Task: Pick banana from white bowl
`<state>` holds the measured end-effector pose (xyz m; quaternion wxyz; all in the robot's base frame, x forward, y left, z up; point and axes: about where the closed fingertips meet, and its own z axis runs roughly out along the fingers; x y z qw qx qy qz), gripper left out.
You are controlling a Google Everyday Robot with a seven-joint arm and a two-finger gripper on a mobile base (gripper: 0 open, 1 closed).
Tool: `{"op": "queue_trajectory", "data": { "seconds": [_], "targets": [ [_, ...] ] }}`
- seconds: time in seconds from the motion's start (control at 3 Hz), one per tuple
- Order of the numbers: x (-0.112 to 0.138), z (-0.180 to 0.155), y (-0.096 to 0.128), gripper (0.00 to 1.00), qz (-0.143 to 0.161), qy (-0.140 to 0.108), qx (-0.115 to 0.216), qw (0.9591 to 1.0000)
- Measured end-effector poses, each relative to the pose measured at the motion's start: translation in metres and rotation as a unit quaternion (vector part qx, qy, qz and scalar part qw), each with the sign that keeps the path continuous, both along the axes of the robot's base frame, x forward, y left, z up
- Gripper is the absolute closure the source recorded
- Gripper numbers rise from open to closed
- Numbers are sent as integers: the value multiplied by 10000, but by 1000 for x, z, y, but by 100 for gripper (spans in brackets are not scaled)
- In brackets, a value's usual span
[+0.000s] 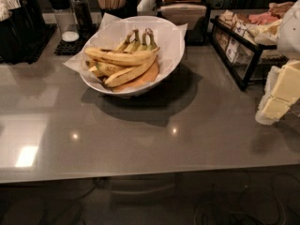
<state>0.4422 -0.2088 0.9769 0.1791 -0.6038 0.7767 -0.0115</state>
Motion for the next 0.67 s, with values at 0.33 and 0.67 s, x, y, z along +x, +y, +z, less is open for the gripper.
{"op": "queue_trajectory", "data": {
  "seconds": [0.33, 0.67],
  "targets": [
    [21, -3, 39, 0, 611, 123, 779, 9950],
    [46, 15, 115, 0, 1540, 166, 1773, 9719]
  ]
}}
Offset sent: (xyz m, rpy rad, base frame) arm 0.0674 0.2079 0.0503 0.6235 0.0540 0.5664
